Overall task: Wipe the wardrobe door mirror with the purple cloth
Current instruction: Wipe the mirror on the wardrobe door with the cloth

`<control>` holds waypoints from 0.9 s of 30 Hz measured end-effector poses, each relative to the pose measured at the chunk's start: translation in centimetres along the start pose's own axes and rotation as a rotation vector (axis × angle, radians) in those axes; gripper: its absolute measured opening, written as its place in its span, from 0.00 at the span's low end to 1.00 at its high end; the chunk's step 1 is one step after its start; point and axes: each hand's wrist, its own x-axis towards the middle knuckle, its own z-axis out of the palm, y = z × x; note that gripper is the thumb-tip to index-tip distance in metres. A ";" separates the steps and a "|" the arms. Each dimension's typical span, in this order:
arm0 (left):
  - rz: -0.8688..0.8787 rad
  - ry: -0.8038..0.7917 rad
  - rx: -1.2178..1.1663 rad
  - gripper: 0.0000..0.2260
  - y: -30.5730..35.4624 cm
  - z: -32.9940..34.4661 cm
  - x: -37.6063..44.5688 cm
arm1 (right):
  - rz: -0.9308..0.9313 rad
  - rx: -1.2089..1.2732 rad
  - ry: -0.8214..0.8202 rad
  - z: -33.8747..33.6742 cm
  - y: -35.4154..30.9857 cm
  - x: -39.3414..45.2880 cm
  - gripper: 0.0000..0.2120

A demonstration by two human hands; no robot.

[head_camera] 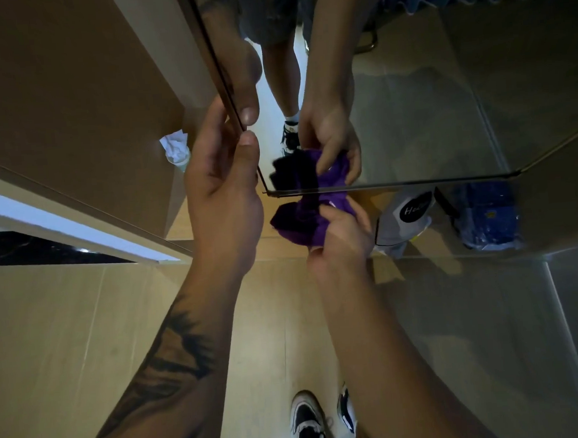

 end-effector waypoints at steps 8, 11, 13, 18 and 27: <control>0.013 0.009 -0.013 0.18 -0.2 0.1 0.1 | -0.106 0.119 -0.116 -0.6 -2.6 1.8 0.19; 0.003 0.006 -0.031 0.19 -0.2 0.0 0.0 | -0.032 0.250 -0.338 -1.7 -2.8 1.8 0.30; -0.003 0.006 -0.041 0.19 -0.2 0.0 0.0 | -0.087 0.150 -0.353 -2.3 -2.9 2.0 0.34; -0.006 0.015 -0.044 0.19 -0.3 0.0 0.0 | -0.238 -0.035 -0.241 -2.0 -2.7 2.4 0.29; 0.006 0.044 -0.040 0.19 -0.4 0.3 0.0 | -0.256 0.082 -0.157 -3.0 -4.8 2.0 0.25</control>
